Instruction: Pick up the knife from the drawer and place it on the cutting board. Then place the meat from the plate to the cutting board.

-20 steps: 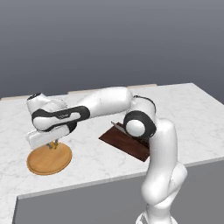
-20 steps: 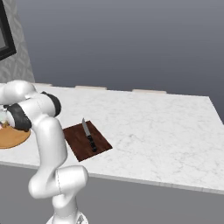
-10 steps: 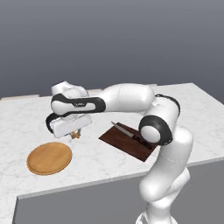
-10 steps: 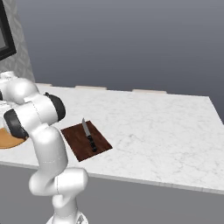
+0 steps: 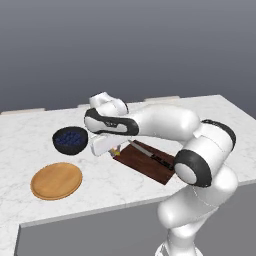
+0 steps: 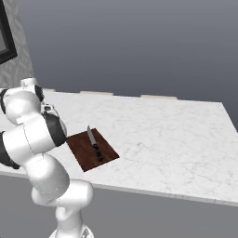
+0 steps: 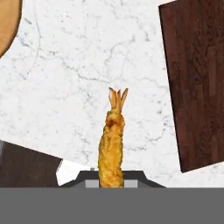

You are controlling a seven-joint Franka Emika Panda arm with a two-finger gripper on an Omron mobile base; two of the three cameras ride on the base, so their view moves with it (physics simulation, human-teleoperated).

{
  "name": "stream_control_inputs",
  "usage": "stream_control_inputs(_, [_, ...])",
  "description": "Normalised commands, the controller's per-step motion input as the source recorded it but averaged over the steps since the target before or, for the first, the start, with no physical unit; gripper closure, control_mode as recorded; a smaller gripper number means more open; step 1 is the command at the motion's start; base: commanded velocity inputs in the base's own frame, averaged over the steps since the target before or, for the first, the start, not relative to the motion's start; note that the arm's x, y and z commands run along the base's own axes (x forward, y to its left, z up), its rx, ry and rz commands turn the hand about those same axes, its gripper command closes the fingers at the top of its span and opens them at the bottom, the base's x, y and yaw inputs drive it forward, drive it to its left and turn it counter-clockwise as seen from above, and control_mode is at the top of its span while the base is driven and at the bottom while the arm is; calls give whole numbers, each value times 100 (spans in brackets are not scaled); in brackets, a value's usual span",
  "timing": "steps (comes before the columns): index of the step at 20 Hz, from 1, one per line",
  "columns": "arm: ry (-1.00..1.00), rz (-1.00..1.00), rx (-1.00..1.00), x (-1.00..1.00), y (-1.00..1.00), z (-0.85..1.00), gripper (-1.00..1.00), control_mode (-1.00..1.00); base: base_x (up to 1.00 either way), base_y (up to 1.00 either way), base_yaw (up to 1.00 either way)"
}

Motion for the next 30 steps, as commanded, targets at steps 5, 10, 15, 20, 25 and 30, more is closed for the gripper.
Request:
stream_control_inputs(5, [0, 11, 1, 2, -100, -9, 100, -100, 0, 0, 0])
stream_control_inputs(10, [4, 8, 1, 29, -100, 0, 100, -100, 0, 0, 0])
stream_control_inputs(15, [9, 11, 0, 43, -78, -13, 100, -100, 0, 0, 0])
stream_control_inputs(20, [5, 13, 11, 28, -20, -53, 100, -100, 0, 0, 0])
stream_control_inputs(25, [-18, 19, 34, -30, -18, -20, 100, -100, 0, 0, 0])
stream_control_inputs(30, [-10, 15, 16, 5, -8, -12, 100, -100, 0, 0, 0])
